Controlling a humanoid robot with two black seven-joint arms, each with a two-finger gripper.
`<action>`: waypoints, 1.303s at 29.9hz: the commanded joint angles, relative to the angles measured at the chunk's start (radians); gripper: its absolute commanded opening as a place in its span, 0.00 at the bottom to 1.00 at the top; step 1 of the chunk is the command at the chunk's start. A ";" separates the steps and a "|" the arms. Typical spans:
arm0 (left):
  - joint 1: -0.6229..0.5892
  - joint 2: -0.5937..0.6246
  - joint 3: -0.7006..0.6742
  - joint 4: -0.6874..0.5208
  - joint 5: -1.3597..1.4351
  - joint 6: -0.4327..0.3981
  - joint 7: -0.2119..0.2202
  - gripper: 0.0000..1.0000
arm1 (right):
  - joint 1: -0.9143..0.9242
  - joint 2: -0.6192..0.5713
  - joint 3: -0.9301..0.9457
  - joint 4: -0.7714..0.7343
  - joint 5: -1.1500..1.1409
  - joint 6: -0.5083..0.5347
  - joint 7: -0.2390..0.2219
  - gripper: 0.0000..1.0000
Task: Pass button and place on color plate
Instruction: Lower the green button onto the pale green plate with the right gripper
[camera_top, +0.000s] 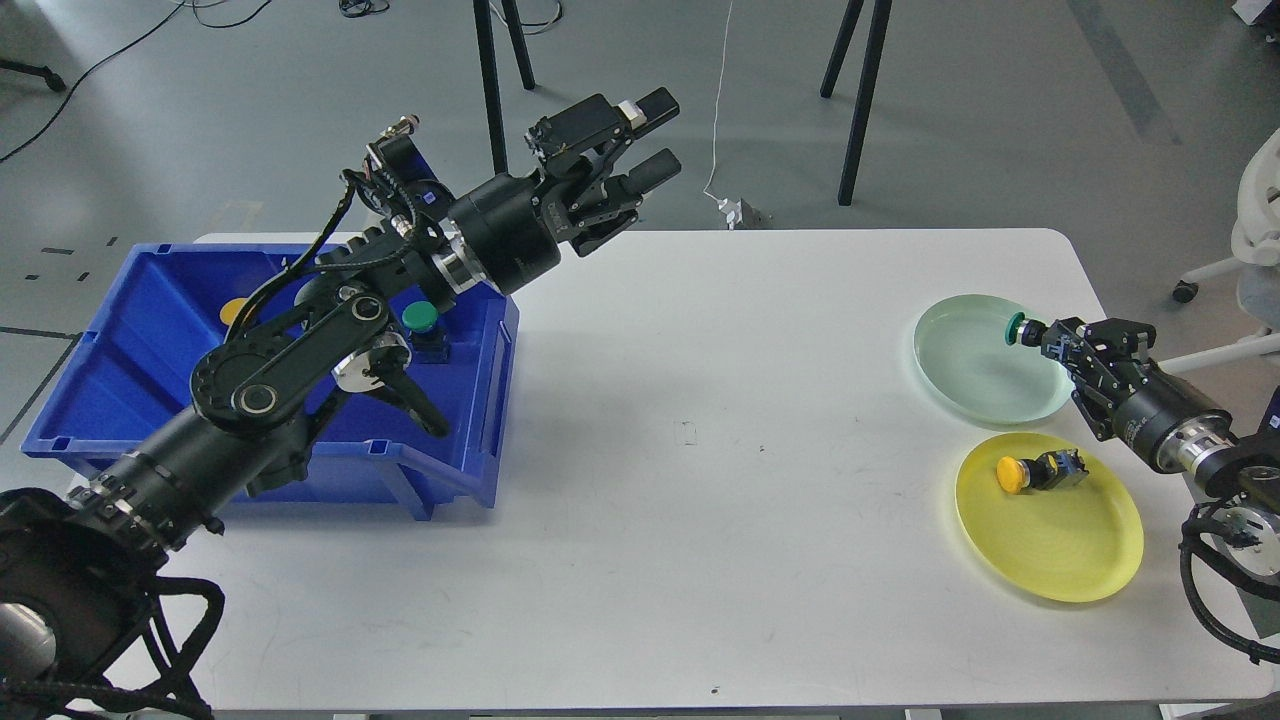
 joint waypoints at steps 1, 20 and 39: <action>0.000 0.000 0.000 0.000 0.000 0.000 0.000 0.75 | 0.016 0.030 -0.005 -0.020 0.001 -0.002 0.000 0.12; 0.000 0.000 0.000 0.000 0.000 0.000 0.000 0.76 | 0.019 0.067 -0.005 -0.072 0.007 -0.003 0.000 0.37; 0.000 0.000 0.000 0.000 0.000 0.000 0.000 0.76 | 0.019 0.078 -0.006 -0.070 0.007 -0.002 0.000 0.45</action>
